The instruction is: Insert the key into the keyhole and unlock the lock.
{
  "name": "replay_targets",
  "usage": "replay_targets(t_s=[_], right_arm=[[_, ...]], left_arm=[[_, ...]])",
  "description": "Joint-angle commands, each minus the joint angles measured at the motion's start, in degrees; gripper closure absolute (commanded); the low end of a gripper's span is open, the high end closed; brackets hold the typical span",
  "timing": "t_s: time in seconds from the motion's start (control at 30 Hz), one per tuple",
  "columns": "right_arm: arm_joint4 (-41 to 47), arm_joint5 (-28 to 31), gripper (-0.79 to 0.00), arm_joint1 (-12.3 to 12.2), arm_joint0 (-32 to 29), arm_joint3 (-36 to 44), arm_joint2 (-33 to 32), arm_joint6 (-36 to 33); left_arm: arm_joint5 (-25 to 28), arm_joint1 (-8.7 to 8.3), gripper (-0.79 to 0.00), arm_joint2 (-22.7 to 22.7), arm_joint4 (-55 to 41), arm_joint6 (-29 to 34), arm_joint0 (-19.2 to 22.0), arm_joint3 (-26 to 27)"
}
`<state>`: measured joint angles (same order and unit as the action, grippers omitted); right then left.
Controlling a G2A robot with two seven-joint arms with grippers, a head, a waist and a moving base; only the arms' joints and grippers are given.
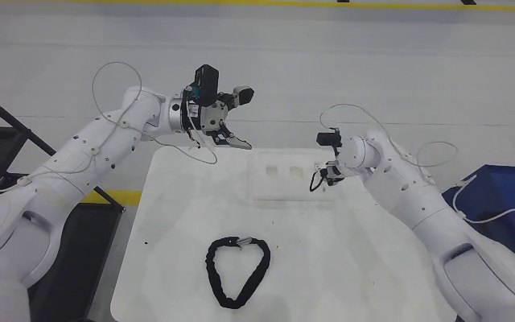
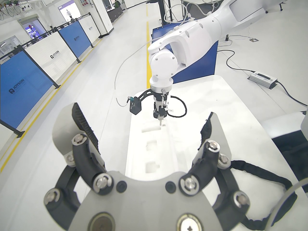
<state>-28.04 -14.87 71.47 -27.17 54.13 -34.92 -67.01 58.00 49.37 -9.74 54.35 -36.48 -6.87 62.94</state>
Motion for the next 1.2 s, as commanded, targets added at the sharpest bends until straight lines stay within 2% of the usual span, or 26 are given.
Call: replay_targets(t_s=[0.0,0.2,0.37,0.5,0.67,0.8,0.97,1.17], right_arm=[[-0.21,0.56,0.0,-1.15,-0.72,3.37,-2.04,-1.28],[0.81,3.68,0.0,-6.31,-7.02,17.03,-13.29,-4.57],[4.12,6.28,0.0,-10.11,-15.89,30.34,-24.89,-6.3],[9.01,6.71,0.0,-12.08,-23.51,39.36,-34.39,-4.21],[14.24,5.92,0.0,-13.16,-30.59,45.52,-42.3,-0.05],[18.69,7.77,0.0,-13.62,-34.78,48.3,-46.69,2.37],[22.16,11.61,0.0,-14.01,-37.04,50.43,-49.27,2.69],[22.18,11.95,0.0,-14.06,-37.18,50.72,-49.39,2.64]], left_arm=[[0.0,0.0,-0.785,0.0,0.0,0.0,0.0,0.0],[0.0,0.0,-0.785,0.0,0.0,0.0,0.0,0.0],[0.0,0.0,-0.785,0.0,0.0,0.0,0.0,0.0],[0.0,0.0,-0.785,0.0,0.0,0.0,0.0,0.0],[0.0,0.0,-0.785,0.0,0.0,0.0,0.0,0.0],[0.0,0.0,-0.785,0.0,0.0,0.0,0.0,0.0],[0.0,0.0,-0.785,0.0,0.0,0.0,0.0,0.0],[0.0,0.0,-0.785,0.0,0.0,0.0,0.0,0.0]])
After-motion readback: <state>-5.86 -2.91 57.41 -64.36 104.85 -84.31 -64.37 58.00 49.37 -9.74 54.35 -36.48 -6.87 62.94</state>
